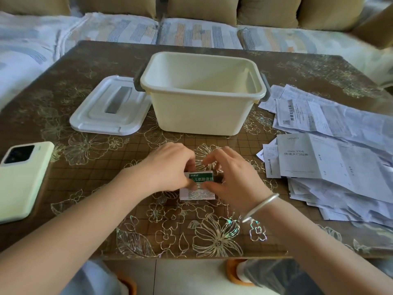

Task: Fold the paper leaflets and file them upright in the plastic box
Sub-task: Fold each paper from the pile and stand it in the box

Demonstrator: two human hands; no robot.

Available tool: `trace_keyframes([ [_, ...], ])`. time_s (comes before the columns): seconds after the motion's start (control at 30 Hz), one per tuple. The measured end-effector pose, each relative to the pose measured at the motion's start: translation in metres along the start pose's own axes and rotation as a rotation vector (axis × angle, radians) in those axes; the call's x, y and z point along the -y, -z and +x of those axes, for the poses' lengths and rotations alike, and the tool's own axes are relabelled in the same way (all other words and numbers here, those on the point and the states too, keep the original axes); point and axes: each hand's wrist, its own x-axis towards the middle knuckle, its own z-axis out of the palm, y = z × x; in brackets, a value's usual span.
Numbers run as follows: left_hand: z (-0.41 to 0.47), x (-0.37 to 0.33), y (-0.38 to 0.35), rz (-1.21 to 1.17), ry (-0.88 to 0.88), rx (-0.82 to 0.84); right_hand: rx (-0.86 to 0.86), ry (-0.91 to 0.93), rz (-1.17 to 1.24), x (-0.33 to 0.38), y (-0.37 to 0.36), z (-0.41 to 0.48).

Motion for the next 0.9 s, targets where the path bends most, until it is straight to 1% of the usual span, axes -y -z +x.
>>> trace_keyframes([
  [0.1, -0.010, -0.003, -0.003, -0.038, -0.041, -0.118, 0.084, 0.019, -0.048, 0.006, 0.006, 0.013],
  [0.17, -0.019, -0.003, 0.002, -0.098, -0.058, -0.206, 0.088, 0.051, -0.053, 0.011, 0.015, 0.013],
  [0.27, -0.027, 0.000, 0.027, -0.225, -0.110, -0.308, -0.022, 0.127, -0.078, 0.025, 0.041, 0.016],
  [0.37, -0.026, 0.001, 0.063, -0.431, -0.154, -0.376, -0.146, 0.163, -0.093, 0.038, 0.076, 0.030],
  [0.43, -0.019, 0.002, 0.087, -0.485, -0.192, -0.434, -0.158, 0.147, -0.039, 0.040, 0.099, 0.045],
  [0.5, -0.010, 0.003, 0.108, -0.451, -0.244, -0.514, -0.148, 0.146, 0.004, 0.042, 0.115, 0.064],
  [0.57, 0.002, 0.004, 0.126, -0.360, -0.313, -0.595, -0.157, 0.151, 0.020, 0.042, 0.126, 0.085],
  [0.63, 0.019, 0.008, 0.139, -0.271, -0.339, -0.625, -0.125, 0.136, 0.018, 0.041, 0.136, 0.109],
  [0.77, 0.059, 0.027, 0.152, -0.227, -0.243, -0.592, -0.050, 0.126, -0.020, 0.030, 0.142, 0.158],
  [0.83, 0.076, 0.039, 0.151, -0.186, -0.178, -0.568, -0.021, 0.115, -0.116, 0.023, 0.138, 0.177],
  [0.9, 0.086, 0.052, 0.151, -0.144, -0.138, -0.620, 0.039, 0.104, -0.246, 0.014, 0.132, 0.190],
])
